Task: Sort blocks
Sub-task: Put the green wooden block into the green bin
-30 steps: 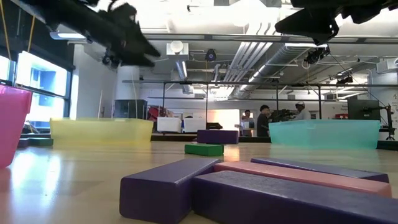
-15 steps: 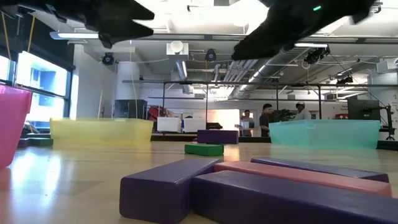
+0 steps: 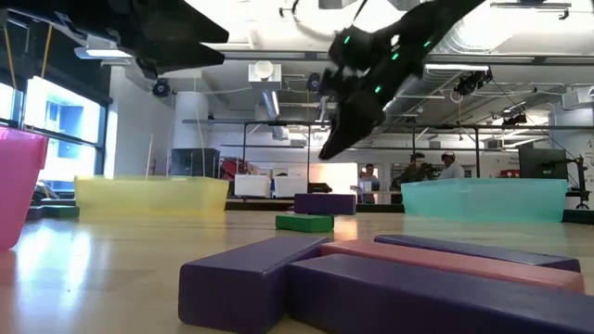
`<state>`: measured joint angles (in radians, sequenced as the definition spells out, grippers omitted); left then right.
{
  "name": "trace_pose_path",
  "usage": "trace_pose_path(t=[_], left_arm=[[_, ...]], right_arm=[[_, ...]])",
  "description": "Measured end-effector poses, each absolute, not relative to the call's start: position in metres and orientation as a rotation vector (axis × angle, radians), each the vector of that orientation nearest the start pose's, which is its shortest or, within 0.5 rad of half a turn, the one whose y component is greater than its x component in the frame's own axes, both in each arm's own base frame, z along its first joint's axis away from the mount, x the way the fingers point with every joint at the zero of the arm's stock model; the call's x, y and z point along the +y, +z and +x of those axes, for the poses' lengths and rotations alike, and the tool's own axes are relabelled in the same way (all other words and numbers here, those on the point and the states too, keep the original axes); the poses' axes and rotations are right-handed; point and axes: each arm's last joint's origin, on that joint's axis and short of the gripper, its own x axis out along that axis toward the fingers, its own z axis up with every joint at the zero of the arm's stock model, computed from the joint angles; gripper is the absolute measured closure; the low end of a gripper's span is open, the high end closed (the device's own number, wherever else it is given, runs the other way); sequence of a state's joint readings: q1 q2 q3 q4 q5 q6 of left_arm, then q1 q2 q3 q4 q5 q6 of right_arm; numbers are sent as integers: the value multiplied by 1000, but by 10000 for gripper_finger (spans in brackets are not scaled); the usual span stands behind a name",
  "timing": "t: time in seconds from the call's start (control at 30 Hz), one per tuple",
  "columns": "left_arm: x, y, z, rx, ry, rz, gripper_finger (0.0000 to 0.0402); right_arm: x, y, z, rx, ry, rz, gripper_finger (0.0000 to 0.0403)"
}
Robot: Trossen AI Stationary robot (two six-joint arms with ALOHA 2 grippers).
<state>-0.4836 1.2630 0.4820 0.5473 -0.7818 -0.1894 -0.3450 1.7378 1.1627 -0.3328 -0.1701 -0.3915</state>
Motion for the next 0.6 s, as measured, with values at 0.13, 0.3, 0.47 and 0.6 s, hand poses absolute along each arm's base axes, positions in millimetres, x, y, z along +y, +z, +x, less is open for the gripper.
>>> trace_pose_path(t=[0.13,0.3,0.47,0.6], left_arm=[[-97,205,223,160,303,-50,172],[-98,205,222,160,297,-63,172],[-98,205,222,160,297,-65,172],[-98,205,222,160,297,-65,172]], right_arm=[[-148,188,353,927,53,-104,151],[-179,170,358,970,44,-88,151],[-204,159,358,971,49,-82,151],[-218,153,352,979,28,-61,151]])
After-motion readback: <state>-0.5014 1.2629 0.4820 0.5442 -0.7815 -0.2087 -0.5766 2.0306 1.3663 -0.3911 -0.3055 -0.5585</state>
